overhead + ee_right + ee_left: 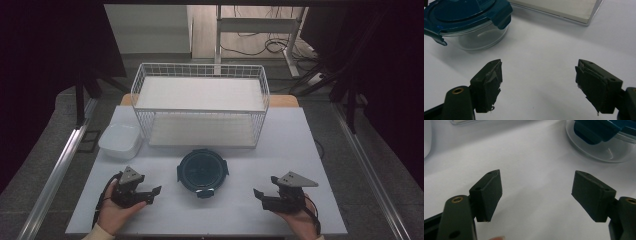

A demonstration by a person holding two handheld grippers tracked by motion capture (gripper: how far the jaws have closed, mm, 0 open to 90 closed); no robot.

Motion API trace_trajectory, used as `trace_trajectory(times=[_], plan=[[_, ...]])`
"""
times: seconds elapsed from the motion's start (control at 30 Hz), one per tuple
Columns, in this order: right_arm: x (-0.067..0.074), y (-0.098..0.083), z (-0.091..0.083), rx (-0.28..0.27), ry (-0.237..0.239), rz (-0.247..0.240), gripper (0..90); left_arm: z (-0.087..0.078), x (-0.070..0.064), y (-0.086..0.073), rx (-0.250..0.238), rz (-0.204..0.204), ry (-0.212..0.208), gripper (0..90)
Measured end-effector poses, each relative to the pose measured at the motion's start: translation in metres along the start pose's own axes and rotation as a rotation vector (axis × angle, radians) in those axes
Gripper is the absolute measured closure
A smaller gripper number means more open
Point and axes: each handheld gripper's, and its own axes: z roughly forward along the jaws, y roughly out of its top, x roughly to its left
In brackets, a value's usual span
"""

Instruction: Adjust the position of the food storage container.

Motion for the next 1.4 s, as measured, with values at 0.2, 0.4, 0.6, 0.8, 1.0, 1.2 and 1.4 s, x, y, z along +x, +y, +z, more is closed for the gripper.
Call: trace_trajectory(times=[0.2,0.4,0.6,0.8,1.0,1.2,1.4], plan=[[0.0,0.0,-0.001,0.0,0.006,0.004,22.1,0.001,0.001,0.0,0.009,0.0,0.004,24.0],[0.0,-0.001,-0.002,0.001,0.006,0.009,22.1,0.001,-0.003,0.001,0.012,0.009,0.003,23.9],[0.0,-0.002,0.001,0.01,0.012,0.008,22.3,0.002,-0.006,0.002,0.019,0.012,0.004,24.0],[0.0,0.0,-0.001,0.002,0.01,0.017,22.6,0.002,-0.005,0.002,0.02,0.019,0.002,24.0],[0.0,0.003,-0.006,-0.013,0.005,0.018,22.6,-0.006,-0.004,0.011,-0.015,0.009,0.004,24.9],[0.0,0.004,-0.01,-0.028,0.016,0.013,22.8,-0.014,-0.005,0.034,-0.057,0.01,0.001,30.1],[-0.003,0.003,-0.013,-0.03,0.02,0.009,23.0,-0.009,-0.019,0.06,-0.061,0.074,-0.011,34.9]])
